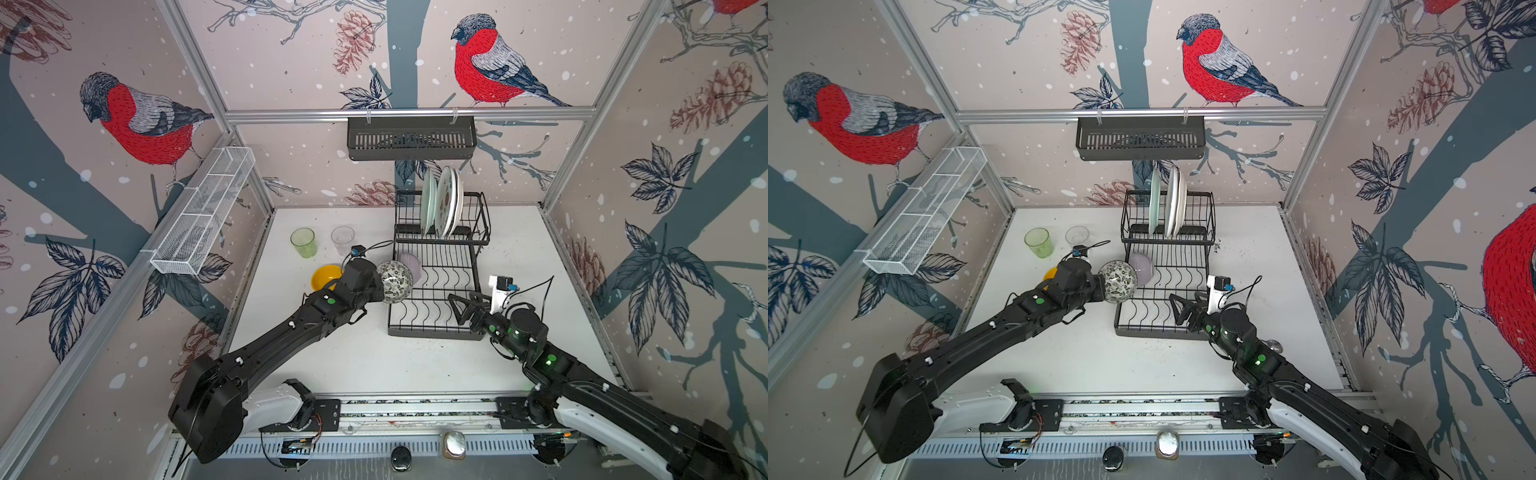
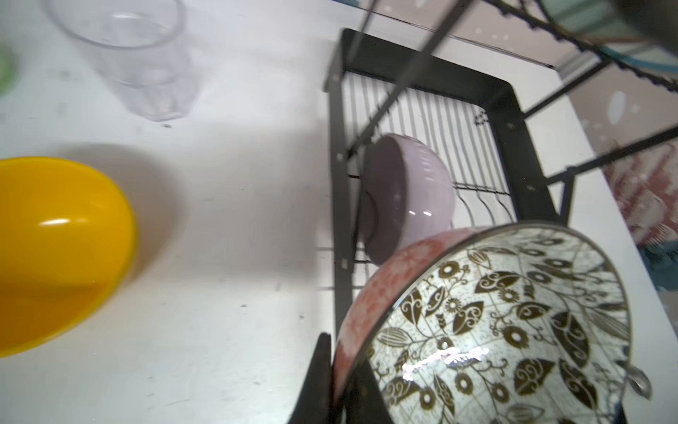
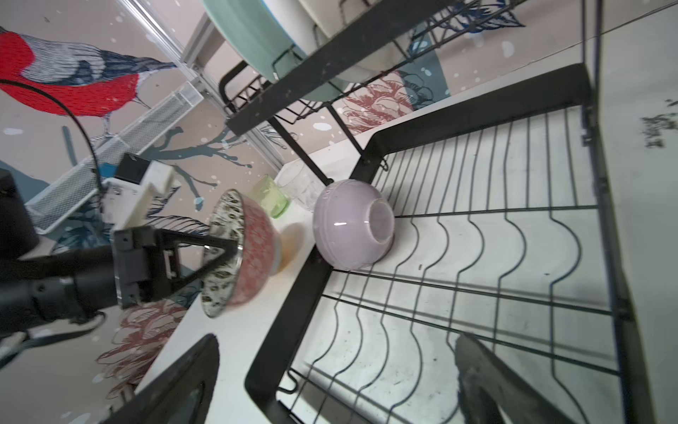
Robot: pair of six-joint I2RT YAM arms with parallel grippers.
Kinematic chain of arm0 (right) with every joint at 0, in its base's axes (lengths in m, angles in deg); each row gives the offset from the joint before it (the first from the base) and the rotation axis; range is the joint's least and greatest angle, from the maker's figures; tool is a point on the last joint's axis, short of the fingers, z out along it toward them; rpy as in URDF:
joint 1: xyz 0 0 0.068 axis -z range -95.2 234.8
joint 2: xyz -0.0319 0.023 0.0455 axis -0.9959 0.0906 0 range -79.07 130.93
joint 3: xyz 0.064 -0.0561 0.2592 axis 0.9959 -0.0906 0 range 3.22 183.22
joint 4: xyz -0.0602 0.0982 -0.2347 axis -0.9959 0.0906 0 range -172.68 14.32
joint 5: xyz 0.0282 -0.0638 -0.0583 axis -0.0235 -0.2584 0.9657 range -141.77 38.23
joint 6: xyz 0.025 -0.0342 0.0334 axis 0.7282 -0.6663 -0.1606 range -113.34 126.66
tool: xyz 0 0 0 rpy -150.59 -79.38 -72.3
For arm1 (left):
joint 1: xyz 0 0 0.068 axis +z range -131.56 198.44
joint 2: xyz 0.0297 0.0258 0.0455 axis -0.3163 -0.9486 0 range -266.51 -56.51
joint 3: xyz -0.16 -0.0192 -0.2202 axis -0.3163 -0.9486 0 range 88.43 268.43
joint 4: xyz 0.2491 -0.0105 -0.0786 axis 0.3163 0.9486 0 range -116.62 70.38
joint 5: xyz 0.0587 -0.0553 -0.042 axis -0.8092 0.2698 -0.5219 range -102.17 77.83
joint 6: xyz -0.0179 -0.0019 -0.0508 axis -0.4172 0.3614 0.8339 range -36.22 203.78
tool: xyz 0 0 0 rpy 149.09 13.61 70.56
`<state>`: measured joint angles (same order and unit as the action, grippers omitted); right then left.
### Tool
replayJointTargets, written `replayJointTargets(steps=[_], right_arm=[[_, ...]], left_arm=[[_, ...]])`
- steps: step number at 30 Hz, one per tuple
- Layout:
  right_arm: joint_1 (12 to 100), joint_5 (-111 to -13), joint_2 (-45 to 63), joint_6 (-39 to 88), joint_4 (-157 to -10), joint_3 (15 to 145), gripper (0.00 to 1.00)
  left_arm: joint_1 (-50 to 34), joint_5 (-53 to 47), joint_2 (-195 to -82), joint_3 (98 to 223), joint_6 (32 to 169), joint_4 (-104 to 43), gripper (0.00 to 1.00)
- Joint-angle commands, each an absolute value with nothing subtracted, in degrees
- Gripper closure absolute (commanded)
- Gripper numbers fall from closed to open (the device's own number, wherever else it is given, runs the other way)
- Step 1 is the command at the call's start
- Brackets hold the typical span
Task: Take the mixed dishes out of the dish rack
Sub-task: 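Open the right gripper and carry the patterned bowl away with the left gripper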
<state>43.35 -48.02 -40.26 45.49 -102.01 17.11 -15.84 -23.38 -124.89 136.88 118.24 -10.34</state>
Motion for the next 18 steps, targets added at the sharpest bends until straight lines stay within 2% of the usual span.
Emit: replayJointTargets(steps=[1,6,10,18], right_arm=[[46.6,-52.2,-39.4,43.7,-103.2,16.7,0.00],[49.8,-56.2,-37.3,42.3,-102.6,18.4,0.01],[50.0,-57.1,-35.2,40.9,-102.0,19.5,0.00],[50.7,-57.1,-33.5,39.6,-102.6,19.7,0.01]], left_arm=[[-10.2,-30.8,-122.9,139.8,117.7,-1.0,1.00],[-1.1,-30.8,-121.1,141.5,114.4,0.5,1.00],[5.9,-26.9,-123.5,141.8,113.5,1.3,1.00],[13.6,-20.7,-128.8,140.8,111.9,-1.5,1.00]])
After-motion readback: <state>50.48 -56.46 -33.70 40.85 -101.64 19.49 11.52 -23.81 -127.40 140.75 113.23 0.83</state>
